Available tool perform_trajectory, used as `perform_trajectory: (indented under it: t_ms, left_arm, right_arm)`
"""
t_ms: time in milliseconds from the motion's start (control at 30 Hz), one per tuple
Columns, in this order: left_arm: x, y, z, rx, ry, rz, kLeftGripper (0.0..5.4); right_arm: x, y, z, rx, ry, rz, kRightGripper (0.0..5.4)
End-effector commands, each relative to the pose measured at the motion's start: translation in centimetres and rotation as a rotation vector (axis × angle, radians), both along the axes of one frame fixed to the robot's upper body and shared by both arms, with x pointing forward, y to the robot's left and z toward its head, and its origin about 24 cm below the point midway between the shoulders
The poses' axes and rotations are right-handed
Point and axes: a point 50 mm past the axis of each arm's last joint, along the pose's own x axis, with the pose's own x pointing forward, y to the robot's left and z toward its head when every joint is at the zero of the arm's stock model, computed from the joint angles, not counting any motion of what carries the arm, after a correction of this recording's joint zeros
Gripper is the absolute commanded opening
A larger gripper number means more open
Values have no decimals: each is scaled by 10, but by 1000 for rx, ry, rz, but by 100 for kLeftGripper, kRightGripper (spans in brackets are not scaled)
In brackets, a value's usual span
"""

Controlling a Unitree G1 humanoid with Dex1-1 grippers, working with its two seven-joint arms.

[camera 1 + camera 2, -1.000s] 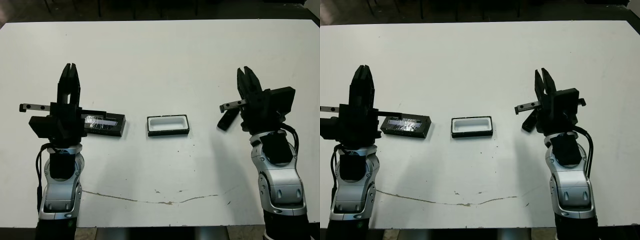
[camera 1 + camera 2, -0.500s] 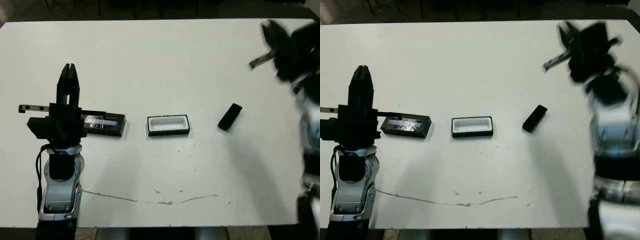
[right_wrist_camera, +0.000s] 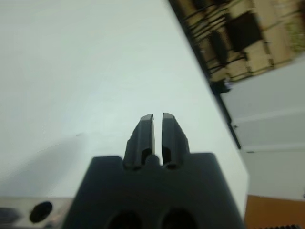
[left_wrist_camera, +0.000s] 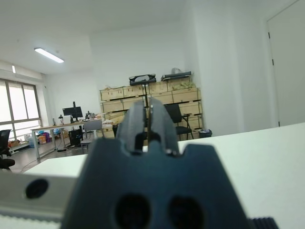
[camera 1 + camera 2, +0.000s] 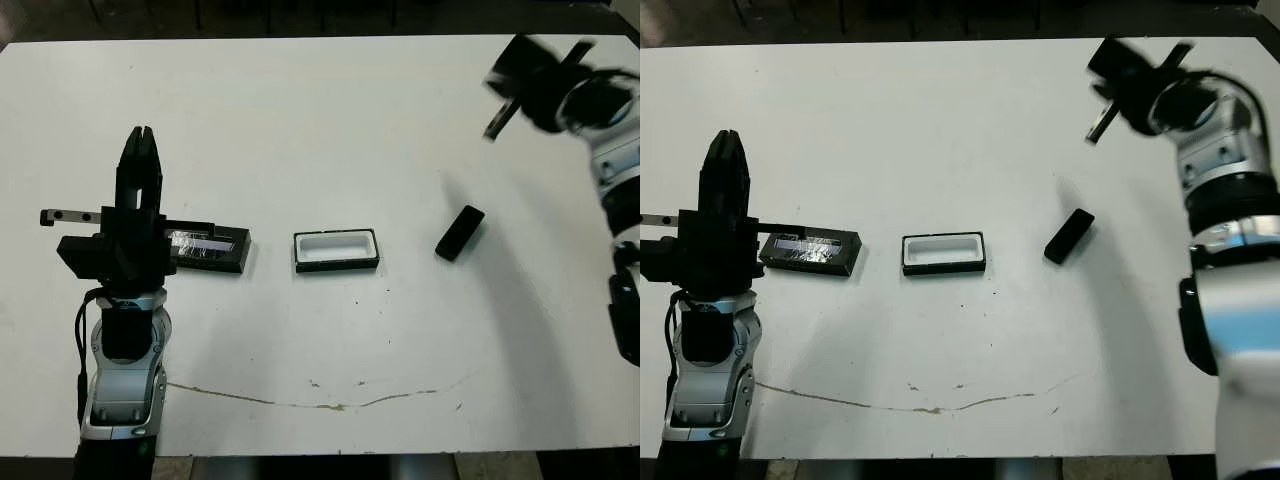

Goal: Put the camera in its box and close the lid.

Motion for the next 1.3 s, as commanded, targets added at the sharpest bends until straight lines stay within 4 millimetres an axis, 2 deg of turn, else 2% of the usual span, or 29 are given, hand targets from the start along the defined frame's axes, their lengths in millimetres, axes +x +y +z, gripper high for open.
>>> perform_trajectory:
  t_ms: [33, 267, 467, 600, 967, 1300]
  left_arm:
    - [-1, 2, -5, 4, 26, 11, 2]
    - [-1, 2, -5, 3, 25, 7, 2]
    - [-1, 2, -6, 9, 29, 10, 2]
    - [-1, 2, -7, 9, 28, 9, 2]
    - [-2, 2, -8, 8, 23, 16, 2]
    - [-4, 1, -9, 1, 27, 21, 2]
  right_arm:
    - [-1, 7, -11, -42, 103, 43, 0]
    - [-9, 8, -25, -95, 277, 118, 0]
    - [-14, 3, -29, -141, 403, 138, 0]
    - [-19, 1, -33, -111, 488, 168, 0]
    - [-26, -2, -47, -145, 586, 140, 0]
    - [-38, -10, -70, -144, 637, 154, 0]
